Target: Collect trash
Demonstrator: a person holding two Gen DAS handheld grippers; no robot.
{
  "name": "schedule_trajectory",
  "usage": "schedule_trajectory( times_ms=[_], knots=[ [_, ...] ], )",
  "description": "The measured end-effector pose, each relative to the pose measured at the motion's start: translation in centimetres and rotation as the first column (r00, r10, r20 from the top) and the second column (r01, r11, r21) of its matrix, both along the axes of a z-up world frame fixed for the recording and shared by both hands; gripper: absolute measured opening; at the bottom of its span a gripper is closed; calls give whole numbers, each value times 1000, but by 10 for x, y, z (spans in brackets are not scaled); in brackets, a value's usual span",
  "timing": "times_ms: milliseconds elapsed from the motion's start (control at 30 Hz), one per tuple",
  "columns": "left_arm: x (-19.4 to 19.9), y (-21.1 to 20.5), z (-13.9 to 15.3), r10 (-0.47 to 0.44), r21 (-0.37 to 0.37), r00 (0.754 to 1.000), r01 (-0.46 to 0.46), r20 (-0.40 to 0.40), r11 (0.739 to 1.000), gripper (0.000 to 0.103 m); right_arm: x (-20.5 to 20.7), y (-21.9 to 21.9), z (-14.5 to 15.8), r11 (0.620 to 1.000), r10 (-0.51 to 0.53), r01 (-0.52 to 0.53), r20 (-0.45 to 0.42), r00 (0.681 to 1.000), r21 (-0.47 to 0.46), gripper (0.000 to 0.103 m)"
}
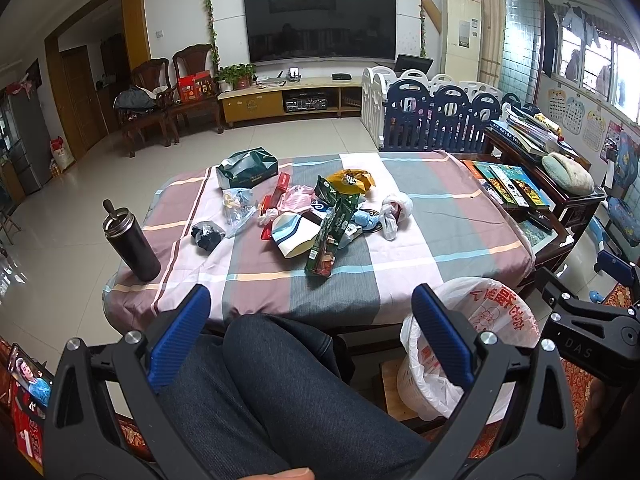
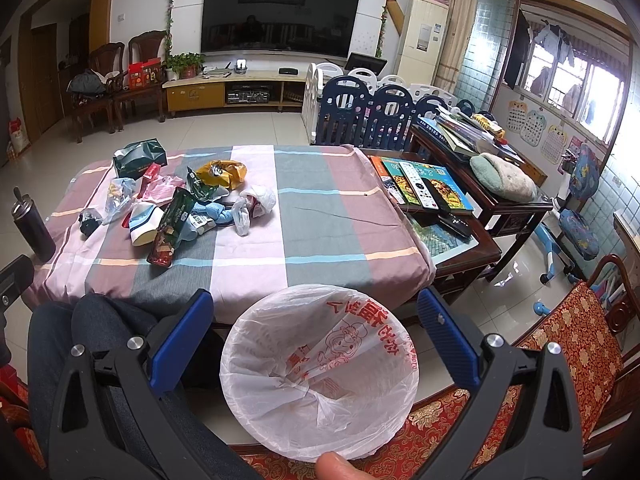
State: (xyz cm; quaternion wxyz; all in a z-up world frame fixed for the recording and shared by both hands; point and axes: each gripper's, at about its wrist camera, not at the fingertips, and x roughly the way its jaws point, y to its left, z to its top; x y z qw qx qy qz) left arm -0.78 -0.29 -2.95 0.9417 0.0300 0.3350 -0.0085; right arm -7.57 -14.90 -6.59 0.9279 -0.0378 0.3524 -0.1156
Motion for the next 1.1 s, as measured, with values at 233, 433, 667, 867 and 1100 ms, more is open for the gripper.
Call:
schedule_trajectory(
  times_ms=[233, 433, 667, 867, 1100],
  knots=[
    [-8, 8, -22, 5, 0, 1000, -5, -17, 1000, 100, 2, -4, -3, 1000, -9, 9, 5, 1000, -20, 100],
    [-9, 37, -36, 49, -22, 999, -50, -7, 999, 100, 17, -17, -16, 1000, 20, -20, -12, 1000, 4, 100],
    [11, 118, -47, 278, -30, 961, -278, 1, 960, 98, 84, 15, -76, 985, 140, -119, -179, 974, 121, 60],
    [13, 176, -87, 369, -83, 919, -382, -136, 920, 52, 135, 60, -107, 943, 258, -207, -177, 950, 262, 54],
    [-3, 198, -110, 331, -134, 920, -363, -209, 922, 83, 215, 110, -146, 880, 291, -202, -154, 944, 430, 82]
  ],
)
